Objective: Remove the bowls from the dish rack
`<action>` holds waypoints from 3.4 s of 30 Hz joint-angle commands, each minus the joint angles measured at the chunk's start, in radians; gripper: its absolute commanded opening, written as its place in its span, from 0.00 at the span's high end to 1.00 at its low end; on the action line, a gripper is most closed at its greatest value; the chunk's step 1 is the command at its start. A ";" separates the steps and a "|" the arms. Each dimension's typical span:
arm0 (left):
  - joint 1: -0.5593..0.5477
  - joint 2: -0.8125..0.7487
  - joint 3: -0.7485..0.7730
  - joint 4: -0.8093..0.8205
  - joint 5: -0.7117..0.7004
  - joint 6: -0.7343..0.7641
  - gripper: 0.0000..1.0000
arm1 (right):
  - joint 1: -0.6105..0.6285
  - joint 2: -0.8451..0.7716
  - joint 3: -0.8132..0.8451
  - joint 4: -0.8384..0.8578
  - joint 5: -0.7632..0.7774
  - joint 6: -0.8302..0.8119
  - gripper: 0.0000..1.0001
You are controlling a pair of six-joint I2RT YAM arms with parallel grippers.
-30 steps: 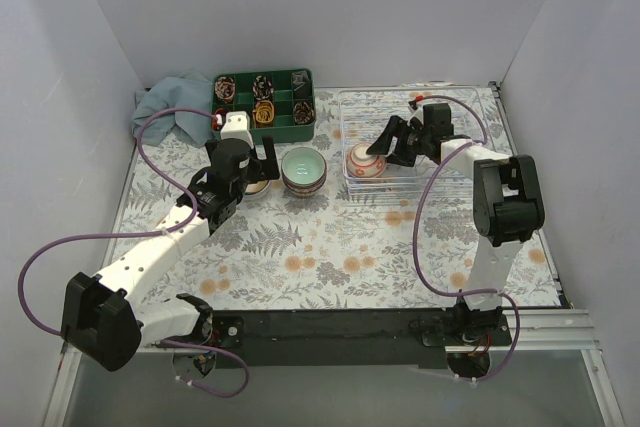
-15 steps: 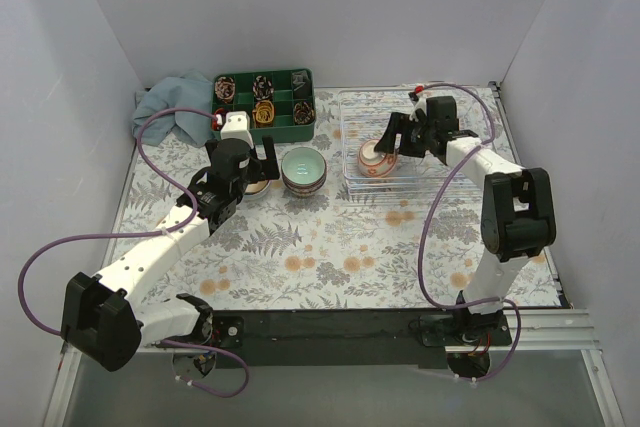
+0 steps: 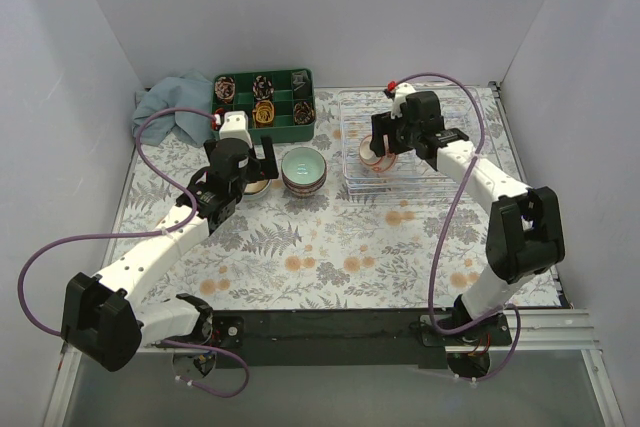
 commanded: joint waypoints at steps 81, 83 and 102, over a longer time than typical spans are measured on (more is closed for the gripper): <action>-0.007 0.047 -0.010 -0.383 0.723 -0.527 0.48 | 1.203 0.079 -0.652 1.855 1.058 -1.734 0.99; -0.010 0.042 -0.008 -0.380 0.721 -0.527 0.67 | 1.203 0.083 -0.652 1.856 1.061 -1.731 0.99; -0.009 0.009 0.179 -0.523 0.365 -0.443 1.00 | 1.203 0.068 -0.704 1.824 1.127 -1.622 0.09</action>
